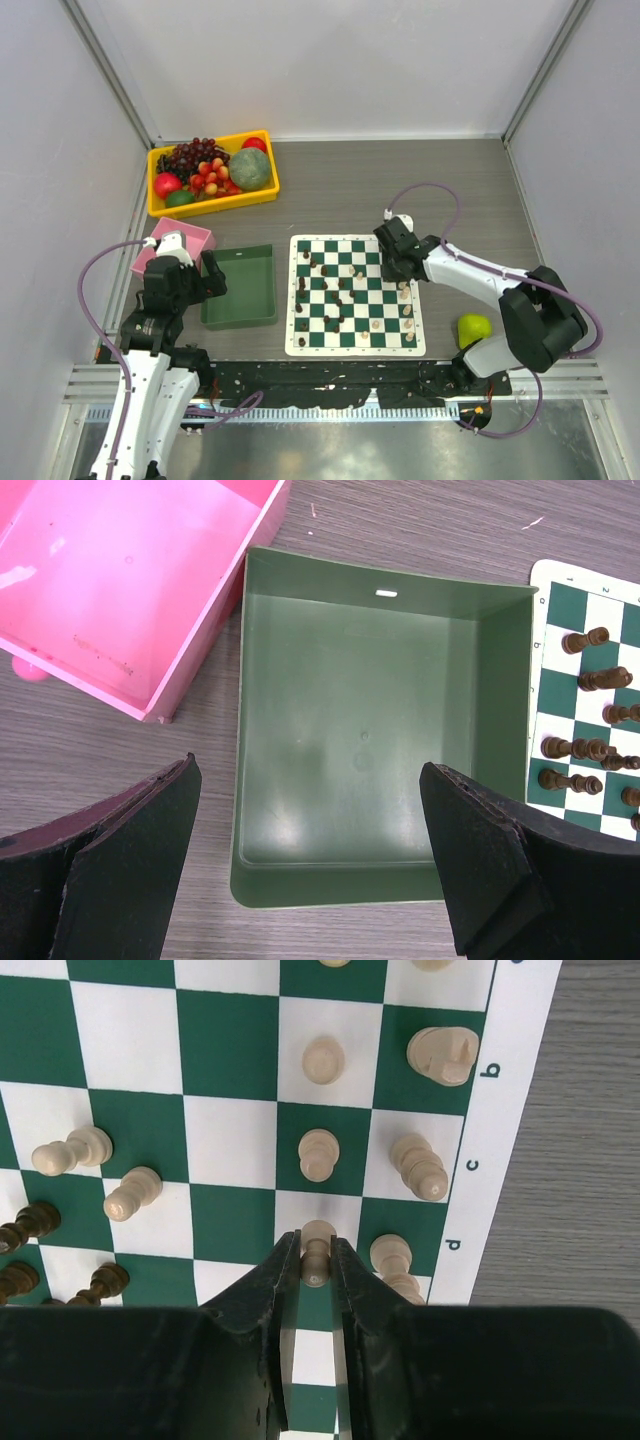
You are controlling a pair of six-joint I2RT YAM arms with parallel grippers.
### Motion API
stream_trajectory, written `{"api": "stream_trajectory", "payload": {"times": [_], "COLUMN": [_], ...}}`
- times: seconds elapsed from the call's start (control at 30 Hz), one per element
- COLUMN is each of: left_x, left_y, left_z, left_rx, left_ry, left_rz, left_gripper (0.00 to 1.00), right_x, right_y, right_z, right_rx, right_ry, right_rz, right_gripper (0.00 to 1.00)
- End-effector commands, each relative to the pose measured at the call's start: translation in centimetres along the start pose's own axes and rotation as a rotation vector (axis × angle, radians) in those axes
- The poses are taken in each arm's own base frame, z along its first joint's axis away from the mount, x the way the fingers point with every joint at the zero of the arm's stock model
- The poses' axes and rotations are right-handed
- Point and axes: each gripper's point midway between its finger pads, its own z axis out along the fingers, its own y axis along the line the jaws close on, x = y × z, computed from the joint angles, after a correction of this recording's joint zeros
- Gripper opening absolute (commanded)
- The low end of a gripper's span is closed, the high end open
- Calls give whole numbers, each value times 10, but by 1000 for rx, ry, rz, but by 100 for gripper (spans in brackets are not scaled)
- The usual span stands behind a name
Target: Set up the chess pieces on the board
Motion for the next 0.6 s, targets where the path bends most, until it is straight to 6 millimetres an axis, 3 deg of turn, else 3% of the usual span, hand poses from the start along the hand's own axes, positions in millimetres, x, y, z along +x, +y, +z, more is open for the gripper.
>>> {"api": "stream_trajectory", "payload": {"times": [0.0, 0.4, 0.57], "left_x": [-17, -18, -18], "left_y": [-7, -7, -7], "left_z": [-4, -4, -4], "left_rx": [30, 27, 28], "left_ry": [-49, -50, -50], "left_rz": [-3, -5, -4], "left_gripper": [99, 99, 99], "right_x": [-3, 4, 5], "right_y": [1, 1, 1], "right_z": [5, 12, 12], "right_rx": [-7, -2, -2], "right_ry": [-12, 14, 20], "right_rz": [1, -14, -19], "right_gripper": [22, 23, 30]}}
